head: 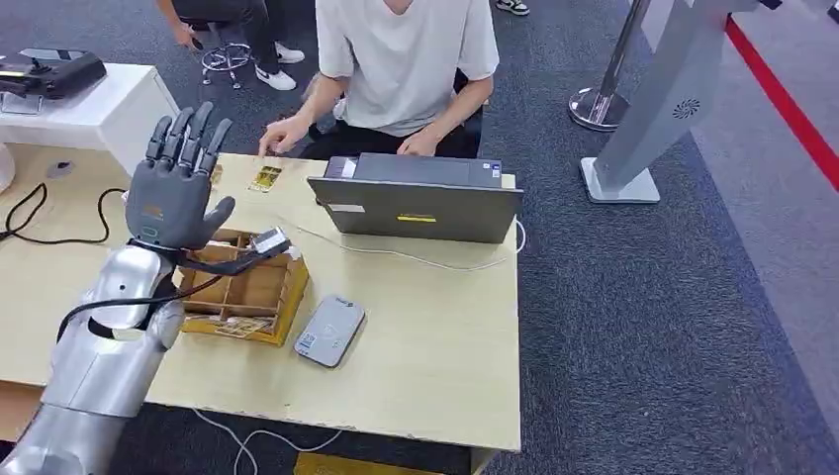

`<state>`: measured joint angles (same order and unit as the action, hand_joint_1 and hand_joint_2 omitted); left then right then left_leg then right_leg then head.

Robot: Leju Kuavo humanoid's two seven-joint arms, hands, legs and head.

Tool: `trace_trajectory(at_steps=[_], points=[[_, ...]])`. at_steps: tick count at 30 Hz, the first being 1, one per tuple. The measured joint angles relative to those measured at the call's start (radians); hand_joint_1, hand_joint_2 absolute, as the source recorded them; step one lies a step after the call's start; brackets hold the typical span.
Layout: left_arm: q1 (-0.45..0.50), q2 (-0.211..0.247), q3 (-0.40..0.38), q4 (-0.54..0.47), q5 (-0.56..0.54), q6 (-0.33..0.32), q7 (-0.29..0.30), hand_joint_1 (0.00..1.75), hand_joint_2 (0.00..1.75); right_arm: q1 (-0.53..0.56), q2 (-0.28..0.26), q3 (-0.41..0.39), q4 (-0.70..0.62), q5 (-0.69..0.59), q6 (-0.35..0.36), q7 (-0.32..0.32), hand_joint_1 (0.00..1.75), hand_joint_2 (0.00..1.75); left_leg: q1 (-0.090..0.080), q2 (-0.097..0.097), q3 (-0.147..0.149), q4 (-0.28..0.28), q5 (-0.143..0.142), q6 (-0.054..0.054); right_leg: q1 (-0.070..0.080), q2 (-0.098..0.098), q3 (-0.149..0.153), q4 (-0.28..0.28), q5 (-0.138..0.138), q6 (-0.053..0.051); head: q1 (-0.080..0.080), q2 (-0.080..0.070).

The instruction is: Pass the card to the sensor for recognition and then transmit it.

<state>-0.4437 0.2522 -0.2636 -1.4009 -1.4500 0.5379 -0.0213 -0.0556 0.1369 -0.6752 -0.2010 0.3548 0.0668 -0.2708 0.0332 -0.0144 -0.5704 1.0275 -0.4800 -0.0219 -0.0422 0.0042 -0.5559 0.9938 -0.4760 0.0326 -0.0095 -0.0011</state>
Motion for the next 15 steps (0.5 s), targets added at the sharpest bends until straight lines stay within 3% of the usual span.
trace_trajectory(at_steps=[6,11,15], points=[[0.297,0.003,-0.08,-0.258,-0.057,0.014,0.021,0.0,1.75,0.015,0.003,-0.031,0.0,-0.022,-0.016,-0.011,0.0,0.0,0.0,0.001,-0.002,0.0,-0.003,0.001,0.0,0.001,-0.002,-0.001,-0.002,0.001,0.002,0.0],[0.441,0.025,-0.108,-0.333,-0.044,-0.067,0.055,0.0,1.75,0.019,0.003,-0.054,0.0,-0.031,-0.025,-0.012,0.0,0.0,0.0,0.001,-0.002,0.0,-0.003,0.001,0.0,0.001,-0.003,-0.001,-0.002,0.002,0.002,0.0],[0.486,0.035,-0.108,-0.33,0.001,-0.146,0.063,0.0,1.75,0.022,0.004,-0.066,0.0,-0.018,-0.026,-0.011,0.0,0.0,0.0,0.0,-0.002,0.0,-0.003,0.001,0.0,-0.001,-0.002,-0.001,-0.002,0.002,0.002,0.0]])
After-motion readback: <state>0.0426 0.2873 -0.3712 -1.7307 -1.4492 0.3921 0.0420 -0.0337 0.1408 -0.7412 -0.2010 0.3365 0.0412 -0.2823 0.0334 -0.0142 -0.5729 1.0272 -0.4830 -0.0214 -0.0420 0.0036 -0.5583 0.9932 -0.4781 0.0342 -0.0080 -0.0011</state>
